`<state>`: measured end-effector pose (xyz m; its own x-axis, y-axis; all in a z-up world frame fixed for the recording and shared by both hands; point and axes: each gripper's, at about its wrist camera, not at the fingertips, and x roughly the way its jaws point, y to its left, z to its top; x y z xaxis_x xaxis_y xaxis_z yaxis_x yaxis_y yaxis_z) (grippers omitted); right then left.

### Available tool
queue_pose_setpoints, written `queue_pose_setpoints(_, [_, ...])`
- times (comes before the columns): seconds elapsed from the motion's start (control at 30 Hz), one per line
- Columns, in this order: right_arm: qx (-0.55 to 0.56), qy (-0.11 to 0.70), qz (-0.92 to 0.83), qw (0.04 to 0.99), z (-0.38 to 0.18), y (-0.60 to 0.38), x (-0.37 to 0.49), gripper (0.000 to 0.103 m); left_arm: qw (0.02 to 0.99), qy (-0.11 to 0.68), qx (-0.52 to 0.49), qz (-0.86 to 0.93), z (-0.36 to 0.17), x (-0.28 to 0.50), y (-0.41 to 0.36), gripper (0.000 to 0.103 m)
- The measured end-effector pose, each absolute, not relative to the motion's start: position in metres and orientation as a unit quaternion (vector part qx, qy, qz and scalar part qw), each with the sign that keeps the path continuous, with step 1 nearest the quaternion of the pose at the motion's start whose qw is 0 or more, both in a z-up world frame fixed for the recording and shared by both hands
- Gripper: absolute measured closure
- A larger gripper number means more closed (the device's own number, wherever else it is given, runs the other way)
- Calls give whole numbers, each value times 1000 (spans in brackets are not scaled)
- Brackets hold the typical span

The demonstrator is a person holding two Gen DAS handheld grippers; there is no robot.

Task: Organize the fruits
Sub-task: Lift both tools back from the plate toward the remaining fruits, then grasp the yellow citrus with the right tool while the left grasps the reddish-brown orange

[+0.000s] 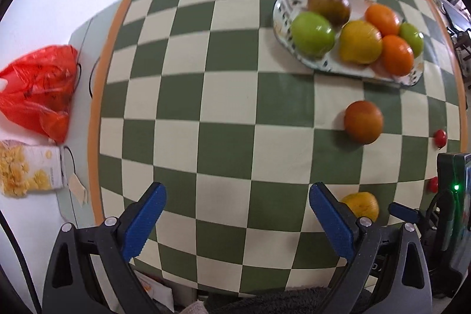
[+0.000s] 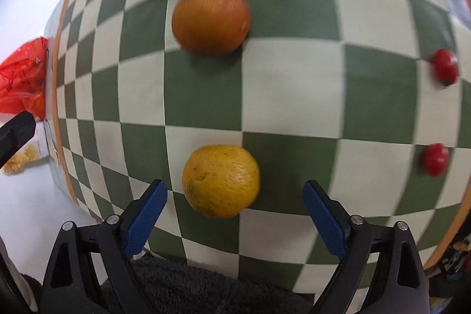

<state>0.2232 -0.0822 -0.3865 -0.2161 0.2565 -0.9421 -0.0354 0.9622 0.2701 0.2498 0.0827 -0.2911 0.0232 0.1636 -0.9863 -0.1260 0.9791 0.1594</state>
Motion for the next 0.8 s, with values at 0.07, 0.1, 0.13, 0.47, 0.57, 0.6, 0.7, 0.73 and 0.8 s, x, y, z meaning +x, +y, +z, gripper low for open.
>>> queue_pose_setpoints(0.07, [67,775,123,616,-399,-73,220,20,707,700,9,102,-301,250,85,4])
queue_pose_setpoints(0.1, [66,776,126,614,-404,-70,219,32,704,703,6,102,-305,250,86,4])
queue_pose_setpoints(0.13, [63,777,128,613,-407,-67,218,42,703,704,5,101,-306,252,85,4])
queue_pose_setpoints(0.47, [82,742,53,663,-377,-139,242,42,705,708,-24,35,-317,307,37,4])
queue_pose_setpoints(0.57, [103,740,25,664,-377,-173,254,42,694,719,-28,-4,-335,331,6,4])
queue_pose_setpoints(0.6, [108,739,18,665,-377,-182,259,42,690,724,-21,-9,-341,336,-2,4])
queue_pose_setpoints(0.7, [117,737,5,666,-379,-199,267,42,669,742,10,-32,-369,349,-31,4])
queue_pose_setpoints(0.73, [120,737,3,666,-379,-202,268,42,666,745,16,-37,-374,351,-36,4])
queue_pose_setpoints(0.8, [129,736,-1,665,-380,-207,271,42,662,747,34,-51,-388,355,-50,7])
